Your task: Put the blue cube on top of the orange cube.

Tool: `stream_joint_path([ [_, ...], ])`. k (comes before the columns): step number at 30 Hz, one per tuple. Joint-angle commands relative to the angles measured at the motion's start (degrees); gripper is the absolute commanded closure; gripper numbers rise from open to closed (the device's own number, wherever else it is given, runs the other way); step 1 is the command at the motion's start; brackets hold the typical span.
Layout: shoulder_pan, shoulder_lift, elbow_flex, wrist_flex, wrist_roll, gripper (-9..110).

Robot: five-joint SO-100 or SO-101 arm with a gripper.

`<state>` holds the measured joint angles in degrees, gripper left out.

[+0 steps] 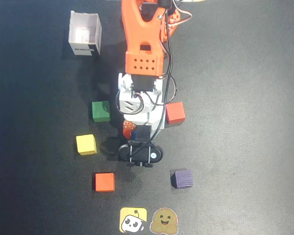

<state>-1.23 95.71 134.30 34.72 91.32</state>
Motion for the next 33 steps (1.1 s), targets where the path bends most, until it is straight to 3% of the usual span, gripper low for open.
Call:
stream_joint_path([
  [1,0.62,0.18,-4.66,-0.97,0.18,86],
  [8,0.62,0.44,-3.78,-1.49,0.35,94],
  [21,1.23,6.68,-3.25,3.16,1.93,94],
  [33,8.35,15.03,-10.20,20.04,3.60,94],
])
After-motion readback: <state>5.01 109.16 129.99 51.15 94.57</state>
